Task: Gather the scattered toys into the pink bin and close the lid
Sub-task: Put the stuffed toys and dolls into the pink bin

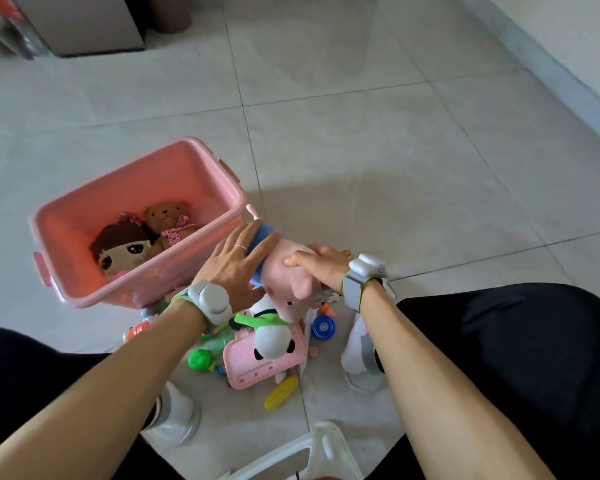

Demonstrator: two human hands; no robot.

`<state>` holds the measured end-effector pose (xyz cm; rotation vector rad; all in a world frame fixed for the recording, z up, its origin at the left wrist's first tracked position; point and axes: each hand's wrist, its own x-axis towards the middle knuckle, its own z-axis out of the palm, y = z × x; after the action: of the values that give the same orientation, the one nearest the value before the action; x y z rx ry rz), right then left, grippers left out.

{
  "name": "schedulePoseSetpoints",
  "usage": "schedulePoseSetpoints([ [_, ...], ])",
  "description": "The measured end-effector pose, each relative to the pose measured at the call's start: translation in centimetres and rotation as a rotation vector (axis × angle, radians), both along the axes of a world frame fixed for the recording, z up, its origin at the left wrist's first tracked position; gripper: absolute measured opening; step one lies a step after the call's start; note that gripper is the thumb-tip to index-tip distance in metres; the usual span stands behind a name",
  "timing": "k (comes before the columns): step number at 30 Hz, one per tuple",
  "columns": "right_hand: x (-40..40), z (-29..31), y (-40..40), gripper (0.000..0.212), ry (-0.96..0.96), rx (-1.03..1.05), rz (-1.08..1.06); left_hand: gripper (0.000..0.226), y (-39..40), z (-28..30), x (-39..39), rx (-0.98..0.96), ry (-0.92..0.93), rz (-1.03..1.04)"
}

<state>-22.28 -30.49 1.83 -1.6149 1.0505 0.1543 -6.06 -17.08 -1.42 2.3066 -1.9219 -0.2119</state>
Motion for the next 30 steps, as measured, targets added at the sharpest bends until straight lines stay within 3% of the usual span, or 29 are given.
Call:
schedulePoseSetpoints([
  [3,1.4,0.3,1.1,0.038,-0.02,-0.001,0.025,0.1,1.5,0.7,0.1,-0.058,0.037,0.021],
  [7,3.0,0.2,2.3,0.038,-0.109,0.145,-0.112,0.085,3.5,1.0,0.8,-0.154,0.239,0.171],
  [11,3.9,0.9,2.8,0.058,-0.143,0.127,-0.105,0.08,5.0,1.5,1.4,-0.199,0.6,0.429],
  [14,4.5,1.6,3.0,0.059,-0.204,0.143,-0.102,0.055,6.0,2.0,1.5,-0.177,0.877,0.642],
  [16,5.4,2.0,3.7,0.058,-0.199,0.131,-0.079,0.054,6.7,2.1,2.0,-0.198,1.065,0.748],
  [20,6.8,2.9,5.1,0.023,-0.183,-0.005,0.113,0.07,7.3,2.7,3.3,-0.213,1.361,0.828],
  [25,9.1,4.3,5.6,0.038,-0.192,-0.15,0.357,0.033,6.3,5.1,4.8,-0.133,1.478,0.825],
  [30,11.8,6.2,4.4,0.055,-0.11,-0.329,0.508,0.036,5.0,6.8,6.3,-0.157,1.5,0.818],
])
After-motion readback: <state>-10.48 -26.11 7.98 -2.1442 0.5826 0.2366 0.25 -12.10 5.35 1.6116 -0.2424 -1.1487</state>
